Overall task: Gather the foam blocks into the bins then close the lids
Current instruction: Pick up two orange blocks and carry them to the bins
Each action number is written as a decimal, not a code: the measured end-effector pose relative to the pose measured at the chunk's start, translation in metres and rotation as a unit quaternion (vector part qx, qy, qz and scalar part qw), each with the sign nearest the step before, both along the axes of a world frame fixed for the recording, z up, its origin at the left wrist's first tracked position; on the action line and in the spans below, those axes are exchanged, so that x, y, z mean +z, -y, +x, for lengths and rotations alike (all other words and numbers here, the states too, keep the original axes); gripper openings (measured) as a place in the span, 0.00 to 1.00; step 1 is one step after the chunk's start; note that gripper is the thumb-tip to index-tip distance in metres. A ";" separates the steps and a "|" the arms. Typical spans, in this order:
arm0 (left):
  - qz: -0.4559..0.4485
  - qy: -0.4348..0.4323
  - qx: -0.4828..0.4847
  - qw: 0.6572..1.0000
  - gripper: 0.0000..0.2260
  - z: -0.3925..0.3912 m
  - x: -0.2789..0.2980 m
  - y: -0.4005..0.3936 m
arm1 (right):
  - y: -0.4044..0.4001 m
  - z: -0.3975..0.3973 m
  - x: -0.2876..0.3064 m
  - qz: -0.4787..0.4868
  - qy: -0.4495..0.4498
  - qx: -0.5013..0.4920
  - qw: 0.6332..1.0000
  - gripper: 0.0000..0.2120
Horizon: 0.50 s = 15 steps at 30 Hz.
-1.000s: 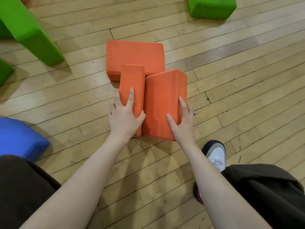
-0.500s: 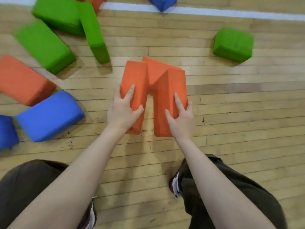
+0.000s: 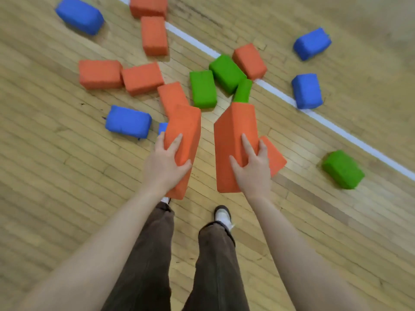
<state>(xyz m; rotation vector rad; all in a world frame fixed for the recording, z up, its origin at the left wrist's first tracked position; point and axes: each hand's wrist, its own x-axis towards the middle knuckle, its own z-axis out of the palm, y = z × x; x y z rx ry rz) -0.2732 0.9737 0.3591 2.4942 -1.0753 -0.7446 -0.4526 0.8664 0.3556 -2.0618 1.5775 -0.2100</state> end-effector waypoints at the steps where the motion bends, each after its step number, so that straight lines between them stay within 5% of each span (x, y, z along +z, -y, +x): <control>1: 0.000 0.004 0.029 1.000 0.31 0.008 0.015 -0.015 | -0.003 0.015 0.013 -0.003 0.005 0.032 0.999 0.30; 8: 0.003 0.027 0.290 0.957 0.32 -0.007 0.054 -0.134 | -0.051 0.089 0.051 -0.004 0.013 0.304 0.952 0.30; 15: 0.025 -0.010 0.558 0.829 0.32 -0.103 0.076 -0.268 | -0.172 0.113 0.070 0.030 -0.020 0.573 0.819 0.30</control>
